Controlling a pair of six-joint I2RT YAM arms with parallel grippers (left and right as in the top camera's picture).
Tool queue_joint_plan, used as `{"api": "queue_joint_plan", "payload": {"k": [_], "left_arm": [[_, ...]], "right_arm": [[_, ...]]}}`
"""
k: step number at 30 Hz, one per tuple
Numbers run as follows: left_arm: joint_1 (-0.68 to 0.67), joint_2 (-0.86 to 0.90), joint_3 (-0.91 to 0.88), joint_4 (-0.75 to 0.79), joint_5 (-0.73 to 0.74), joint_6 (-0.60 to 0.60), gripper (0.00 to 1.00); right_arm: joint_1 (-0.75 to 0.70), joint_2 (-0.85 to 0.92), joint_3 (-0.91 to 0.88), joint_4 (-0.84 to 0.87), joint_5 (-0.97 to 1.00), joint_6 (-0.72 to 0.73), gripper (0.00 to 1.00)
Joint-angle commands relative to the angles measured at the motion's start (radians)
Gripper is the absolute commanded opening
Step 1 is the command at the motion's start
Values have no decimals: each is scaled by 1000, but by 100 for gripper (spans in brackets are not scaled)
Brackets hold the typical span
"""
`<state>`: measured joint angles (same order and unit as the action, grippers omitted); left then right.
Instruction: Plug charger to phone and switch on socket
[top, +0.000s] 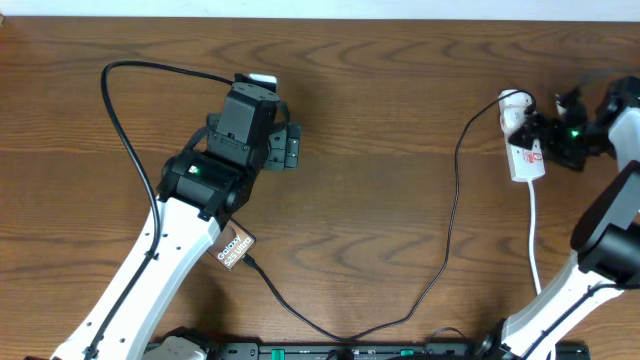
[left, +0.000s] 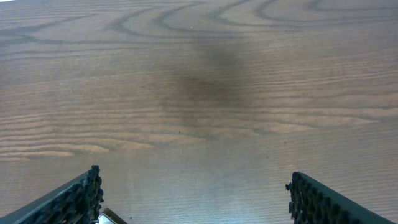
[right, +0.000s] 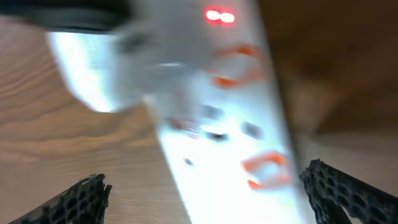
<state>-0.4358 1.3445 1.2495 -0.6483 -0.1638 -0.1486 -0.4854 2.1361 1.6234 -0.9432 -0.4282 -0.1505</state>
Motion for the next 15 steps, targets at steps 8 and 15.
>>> {"api": "queue_joint_plan", "payload": {"k": [8,15], "left_arm": [[-2,4,17,-2,-16,17,93],[-2,4,17,-2,-17,17,93]], "right_arm": [[-8,-461,14,-85,261,222,99],[15,-806,14,-127,261,274,99]]}}
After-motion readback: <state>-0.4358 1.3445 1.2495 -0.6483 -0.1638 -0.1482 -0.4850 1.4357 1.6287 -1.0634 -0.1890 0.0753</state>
